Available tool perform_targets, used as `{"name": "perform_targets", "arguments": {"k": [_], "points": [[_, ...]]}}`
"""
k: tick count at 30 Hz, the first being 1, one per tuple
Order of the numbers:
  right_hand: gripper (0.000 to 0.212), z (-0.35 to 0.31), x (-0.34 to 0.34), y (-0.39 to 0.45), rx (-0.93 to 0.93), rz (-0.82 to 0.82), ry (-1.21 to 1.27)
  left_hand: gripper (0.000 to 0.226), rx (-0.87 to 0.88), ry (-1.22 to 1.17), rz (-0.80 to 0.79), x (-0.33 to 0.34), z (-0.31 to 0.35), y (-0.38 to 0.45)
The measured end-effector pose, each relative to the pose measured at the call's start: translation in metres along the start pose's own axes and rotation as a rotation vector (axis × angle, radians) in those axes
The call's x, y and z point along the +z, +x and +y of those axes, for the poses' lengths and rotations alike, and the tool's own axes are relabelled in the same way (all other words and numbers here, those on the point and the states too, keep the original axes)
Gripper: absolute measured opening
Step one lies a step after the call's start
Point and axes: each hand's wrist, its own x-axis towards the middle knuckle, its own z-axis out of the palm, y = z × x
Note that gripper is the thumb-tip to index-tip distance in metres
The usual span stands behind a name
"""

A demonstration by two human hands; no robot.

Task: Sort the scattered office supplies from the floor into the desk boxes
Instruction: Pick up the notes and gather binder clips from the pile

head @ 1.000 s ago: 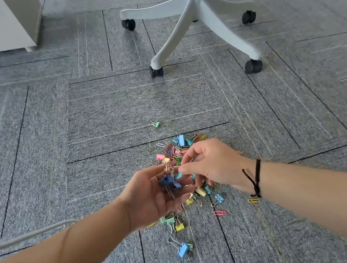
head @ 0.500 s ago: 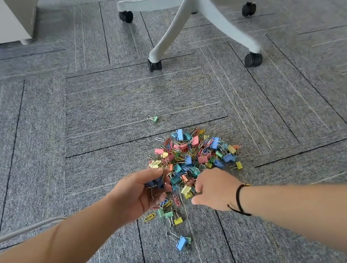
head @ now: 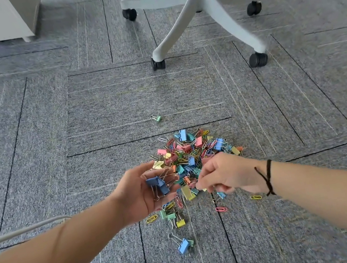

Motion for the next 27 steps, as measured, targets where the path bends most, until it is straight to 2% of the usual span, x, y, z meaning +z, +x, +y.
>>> {"name": "perform_targets", "arguments": {"k": [4,6,8,10,13,15,19,24,27], "points": [[0.025,-0.025,0.004,-0.001,-0.118,0.047,0.077,0.068,-0.043,0.015,-0.056,0.008,-0.001,-0.001],[0.026,-0.032,0.014,0.001,-0.171,0.131,-0.001,0.07,-0.054,0.019,-0.104,0.012,-0.002,-0.003],[0.019,-0.036,0.019,0.004,-0.248,0.216,-0.152,0.063,-0.06,-0.004,-0.12,0.013,-0.002,-0.005],[0.017,-0.037,0.018,0.006,-0.28,0.279,-0.186,0.053,-0.051,-0.034,-0.092,0.011,-0.002,-0.006],[0.018,-0.026,0.001,0.011,-0.217,0.419,-0.072,0.045,-0.032,-0.024,-0.052,0.004,-0.001,-0.007],[0.018,-0.011,-0.009,0.014,-0.151,0.494,-0.11,0.041,-0.013,-0.004,-0.013,-0.001,0.001,-0.006],[0.008,0.019,-0.018,0.017,-0.072,0.511,-0.27,0.047,0.031,0.014,0.064,-0.005,0.002,-0.002],[0.032,0.02,-0.012,0.019,-0.094,0.494,-0.547,0.034,0.038,0.072,0.091,-0.003,0.0,0.003],[0.036,0.012,0.0,0.024,-0.158,0.442,-0.621,0.036,0.041,0.102,0.097,-0.002,-0.001,0.003]]}}
